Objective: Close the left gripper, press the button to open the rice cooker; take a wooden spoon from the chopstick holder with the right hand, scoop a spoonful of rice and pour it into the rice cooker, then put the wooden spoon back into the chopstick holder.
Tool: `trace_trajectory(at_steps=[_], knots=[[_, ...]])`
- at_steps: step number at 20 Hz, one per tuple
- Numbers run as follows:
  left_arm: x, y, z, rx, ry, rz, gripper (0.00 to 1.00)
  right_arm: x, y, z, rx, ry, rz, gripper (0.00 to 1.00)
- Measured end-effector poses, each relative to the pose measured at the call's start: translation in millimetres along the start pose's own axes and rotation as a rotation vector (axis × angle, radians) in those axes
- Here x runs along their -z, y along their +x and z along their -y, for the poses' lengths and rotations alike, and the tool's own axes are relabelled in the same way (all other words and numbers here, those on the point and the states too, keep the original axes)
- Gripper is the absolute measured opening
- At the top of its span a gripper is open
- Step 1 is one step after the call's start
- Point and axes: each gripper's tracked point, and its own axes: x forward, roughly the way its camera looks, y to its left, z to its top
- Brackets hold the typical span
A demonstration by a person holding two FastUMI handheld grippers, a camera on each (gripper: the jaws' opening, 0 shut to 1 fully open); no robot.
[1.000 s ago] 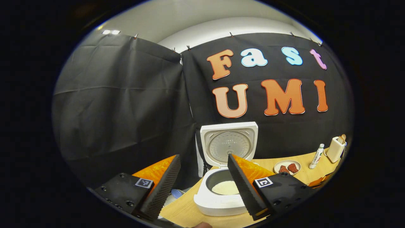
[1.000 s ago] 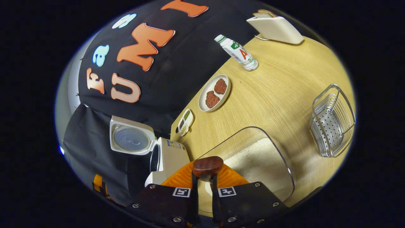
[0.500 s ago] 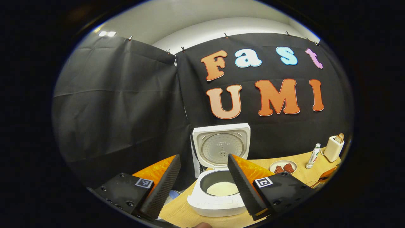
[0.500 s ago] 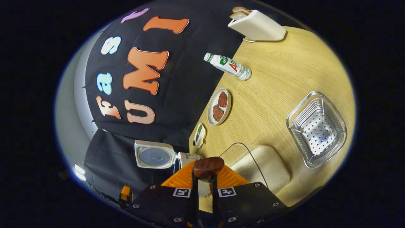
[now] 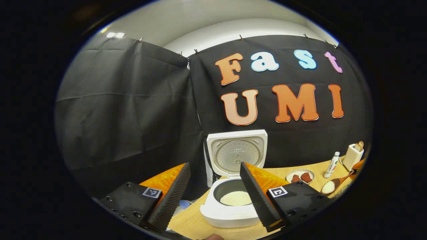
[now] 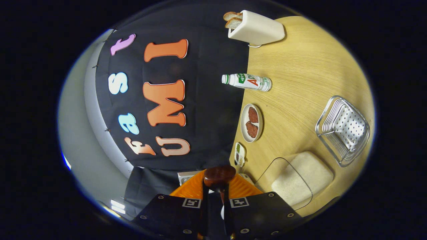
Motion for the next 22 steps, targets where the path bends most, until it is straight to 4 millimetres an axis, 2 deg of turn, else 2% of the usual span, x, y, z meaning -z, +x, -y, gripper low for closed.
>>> trace_trajectory(at_steps=[1,4,5,6,9,10,14,15,20,22], knots=[[1,0,-3,-0.006,-0.003,-0.001,1.0,1,4,-10,-0.02,0.017,0.0,0.17],[4,0,-13,-0.023,-0.01,-0.004,1.0,11,16,-34,-0.059,0.052,-0.023,0.17],[5,0,-17,-0.029,-0.012,-0.006,0.97,18,21,-42,-0.07,0.056,-0.035,0.17],[6,-1,-21,-0.035,-0.012,-0.007,1.0,25,29,-51,-0.08,0.061,-0.048,0.17],[12,-2,-37,-0.066,-0.015,-0.009,0.97,49,52,-73,-0.106,0.07,-0.097,0.17],[13,-2,-42,-0.076,-0.016,-0.011,1.0,58,63,-79,-0.107,0.067,-0.11,0.17],[18,-6,-66,-0.124,-0.015,-0.009,1.0,93,100,-109,-0.127,0.069,-0.183,0.17],[20,-7,-72,-0.137,-0.018,-0.012,1.0,103,104,-110,-0.132,0.079,-0.202,0.17],[31,-11,-101,-0.208,-0.027,-0.034,1.0,151,164,-121,-0.097,0.009,-0.275,0.17],[37,-16,-116,-0.238,-0.027,-0.048,0.98,168,182,-125,-0.086,-0.007,-0.294,0.17]])
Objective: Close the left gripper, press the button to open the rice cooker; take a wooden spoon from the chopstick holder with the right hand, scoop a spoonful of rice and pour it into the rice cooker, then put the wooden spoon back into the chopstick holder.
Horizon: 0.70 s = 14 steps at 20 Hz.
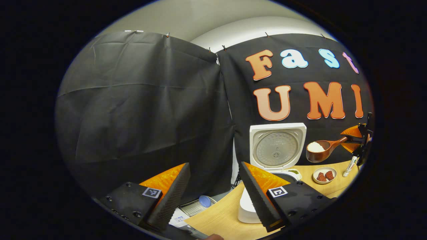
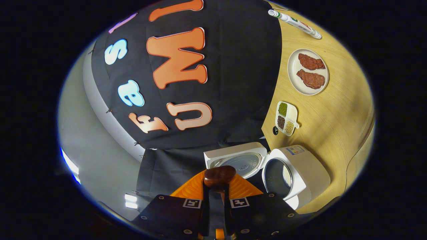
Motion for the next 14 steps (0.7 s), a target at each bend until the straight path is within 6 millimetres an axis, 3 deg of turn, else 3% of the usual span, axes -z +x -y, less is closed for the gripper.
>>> trace_trajectory(at_steps=[6,11,14], knots=[[11,1,-33,-0.079,-0.027,-0.03,1.0,31,60,3,0.022,-0.023,-0.047,0.17],[26,-1,-47,-0.131,-0.033,-0.065,0.97,34,86,34,0.138,-0.245,-0.036,0.17],[38,-11,-68,-0.16,-0.036,-0.084,0.98,36,96,45,0.192,-0.376,-0.033,0.17]])
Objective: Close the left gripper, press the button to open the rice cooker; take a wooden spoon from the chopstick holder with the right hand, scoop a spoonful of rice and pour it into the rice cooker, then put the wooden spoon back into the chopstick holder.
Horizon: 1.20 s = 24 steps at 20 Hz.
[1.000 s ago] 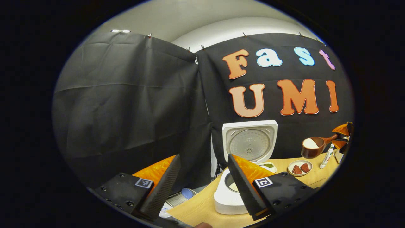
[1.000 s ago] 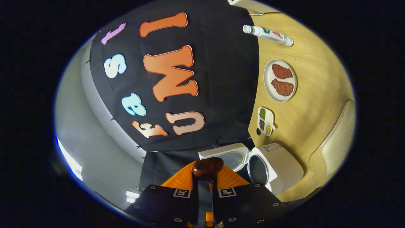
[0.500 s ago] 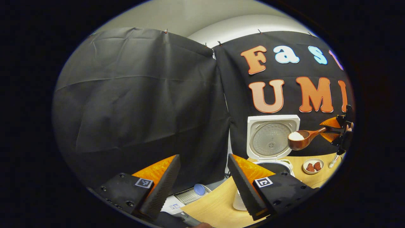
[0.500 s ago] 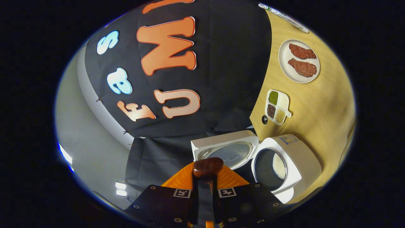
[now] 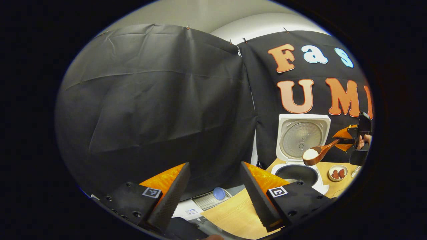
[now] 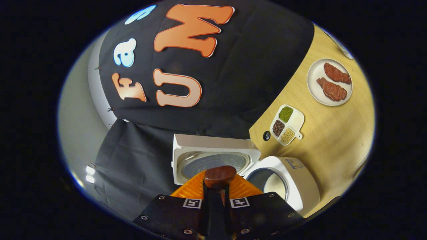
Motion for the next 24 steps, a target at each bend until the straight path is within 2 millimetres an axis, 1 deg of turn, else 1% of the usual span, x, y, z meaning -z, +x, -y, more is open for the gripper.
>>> trace_trajectory(at_steps=[2,4,7,8,9,10,15,18,19,20,21,24], knots=[[3,0,-8,-0.019,-0.002,-0.009,0.98,2,5,2,0.024,-0.108,0.004,0.17],[4,0,-9,-0.028,-0.003,-0.013,0.98,4,8,-1,0.037,-0.208,0.005,0.17],[7,0,-10,-0.032,0.003,-0.017,0.98,15,10,-14,0.033,-0.38,-0.008,0.17],[7,-1,-8,-0.03,0.003,-0.019,1.0,19,10,-18,0.027,-0.441,-0.009,0.17],[7,-1,-7,-0.028,0.003,-0.019,0.98,23,10,-23,0.025,-0.489,-0.009,0.17],[6,0,-4,-0.026,0.003,-0.018,1.0,24,10,-27,0.024,-0.525,-0.008,0.17],[1,-4,-1,-0.02,0.012,-0.001,1.0,35,4,-50,-0.02,-0.63,-0.008,0.17],[0,-5,-3,-0.027,0.01,0.0,0.97,31,2,-60,-0.019,-0.689,0.017,0.17],[0,-7,-5,-0.028,0.009,0.0,1.0,30,3,-61,-0.018,-0.716,0.024,0.17],[0,-7,-6,-0.031,0.01,0.0,0.97,29,2,-61,-0.016,-0.74,0.029,0.17],[1,-7,-8,-0.033,0.009,0.0,0.98,30,5,-61,-0.015,-0.77,0.034,0.17],[1,-9,-7,-0.035,0.007,-0.002,0.98,30,1,-61,-0.002,-0.853,0.054,0.17]])
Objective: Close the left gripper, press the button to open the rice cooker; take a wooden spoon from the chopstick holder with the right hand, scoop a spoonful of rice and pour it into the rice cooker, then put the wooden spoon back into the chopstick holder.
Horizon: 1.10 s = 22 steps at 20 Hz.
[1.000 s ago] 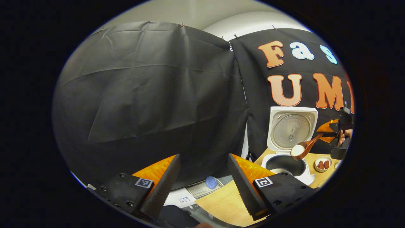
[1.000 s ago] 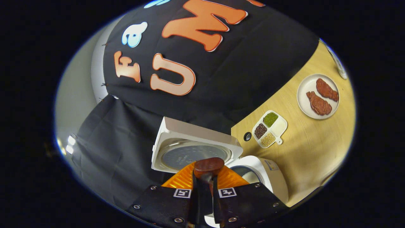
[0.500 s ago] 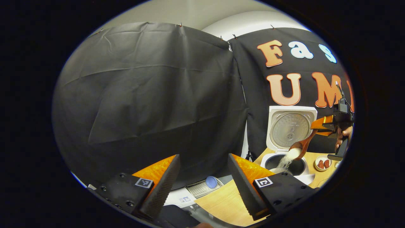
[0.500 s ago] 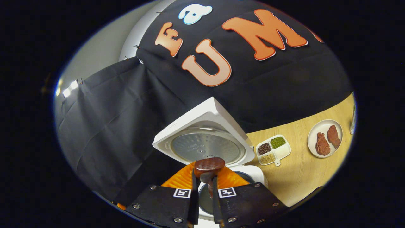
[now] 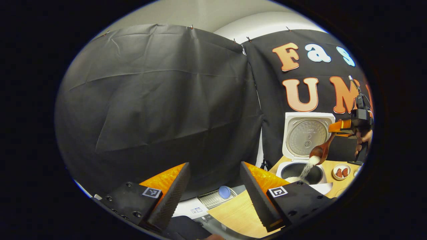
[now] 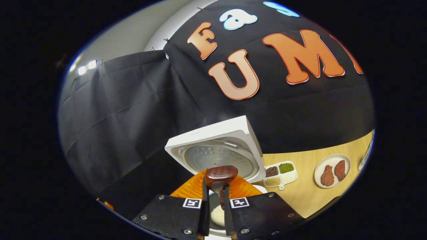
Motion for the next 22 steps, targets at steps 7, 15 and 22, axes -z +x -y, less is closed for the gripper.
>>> trace_trajectory(at_steps=[7,15,22], knots=[[-3,-3,3,0.014,0.007,0.01,0.98,-8,-9,-9,-0.016,-0.223,0.059,0.17],[-5,-7,2,0.017,0.01,0.015,0.98,-14,-25,-52,-0.13,-0.455,0.153,0.17],[-11,-9,10,0.03,0.021,0.028,0.97,-30,-44,-60,-0.182,-0.425,0.205,0.17]])
